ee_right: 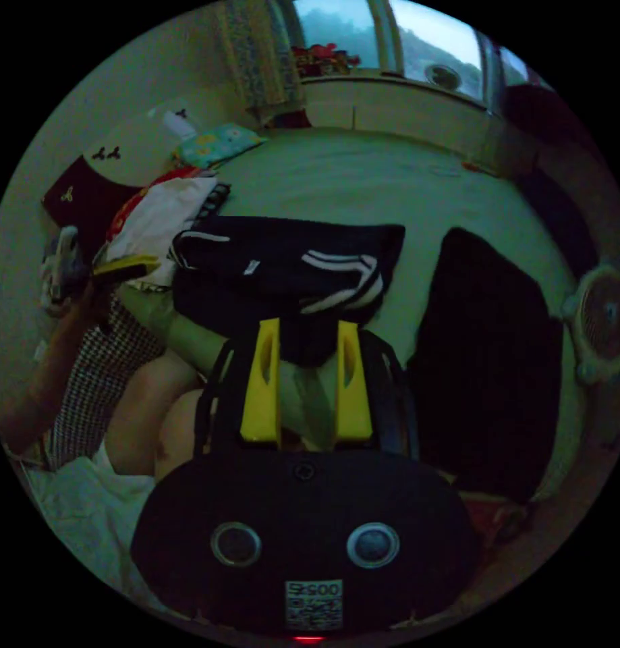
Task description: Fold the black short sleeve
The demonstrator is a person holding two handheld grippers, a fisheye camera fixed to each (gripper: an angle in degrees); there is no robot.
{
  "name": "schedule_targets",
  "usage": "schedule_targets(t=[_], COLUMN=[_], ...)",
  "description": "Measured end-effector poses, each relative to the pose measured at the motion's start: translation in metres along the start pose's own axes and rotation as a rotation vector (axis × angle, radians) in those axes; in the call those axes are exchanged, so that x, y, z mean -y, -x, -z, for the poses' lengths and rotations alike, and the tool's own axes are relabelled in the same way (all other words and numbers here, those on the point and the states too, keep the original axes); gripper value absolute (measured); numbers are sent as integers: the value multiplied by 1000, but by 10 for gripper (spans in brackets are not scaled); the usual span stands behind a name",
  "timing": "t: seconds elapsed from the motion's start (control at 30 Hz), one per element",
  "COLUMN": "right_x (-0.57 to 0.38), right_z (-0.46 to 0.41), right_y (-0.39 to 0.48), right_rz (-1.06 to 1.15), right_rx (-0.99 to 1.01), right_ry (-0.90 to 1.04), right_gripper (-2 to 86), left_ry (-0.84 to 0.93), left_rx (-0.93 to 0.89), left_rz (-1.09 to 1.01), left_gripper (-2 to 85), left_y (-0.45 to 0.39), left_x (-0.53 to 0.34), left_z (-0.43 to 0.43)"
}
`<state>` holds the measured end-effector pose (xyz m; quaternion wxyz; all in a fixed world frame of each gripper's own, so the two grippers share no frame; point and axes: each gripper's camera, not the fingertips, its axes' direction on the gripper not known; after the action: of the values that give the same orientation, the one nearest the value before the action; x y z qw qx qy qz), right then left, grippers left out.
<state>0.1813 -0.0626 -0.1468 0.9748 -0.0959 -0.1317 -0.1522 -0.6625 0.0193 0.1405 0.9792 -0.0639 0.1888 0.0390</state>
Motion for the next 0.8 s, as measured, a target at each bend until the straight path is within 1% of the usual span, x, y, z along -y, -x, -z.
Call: schedule_targets(t=[0.07, 0.17, 0.33, 0.4, 0.5, 0.63, 0.7, 0.77, 0.8], right_x=[16, 39, 58, 59, 50, 38, 30, 23, 18], right_z=[-9, -34, -79, -98, -114, -115, -111, -105, -98], right_y=[12, 32, 54, 59, 69, 83, 94, 102, 106], right_rz=[28, 57, 79, 65, 76, 97, 127, 143, 142], right_rx=[-29, -97, -164, -164, -176, -215, -234, -235, -234], right_ry=[31, 93, 202, 248, 265, 219, 193, 169, 145], right_gripper=[114, 117, 117, 112, 100, 71, 25, 3, -2], left_ry=[17, 66, 144, 159, 191, 192, 183, 155, 146], left_rx=[63, 106, 118, 89, 100, 106, 100, 123, 123], left_rz=[-41, -73, -67, -81, -119, -117, -111, -99, -98], left_gripper=[152, 167, 171, 171, 165, 129, 107, 60, 52], left_y=[-11, -26, -41, -46, -56, -65, -68, -74, -76], left_x=[16, 27, 24, 18, 5, -13, -20, -28, -30], left_z=[-2, -16, -44, -49, -56, -58, -55, -48, -45])
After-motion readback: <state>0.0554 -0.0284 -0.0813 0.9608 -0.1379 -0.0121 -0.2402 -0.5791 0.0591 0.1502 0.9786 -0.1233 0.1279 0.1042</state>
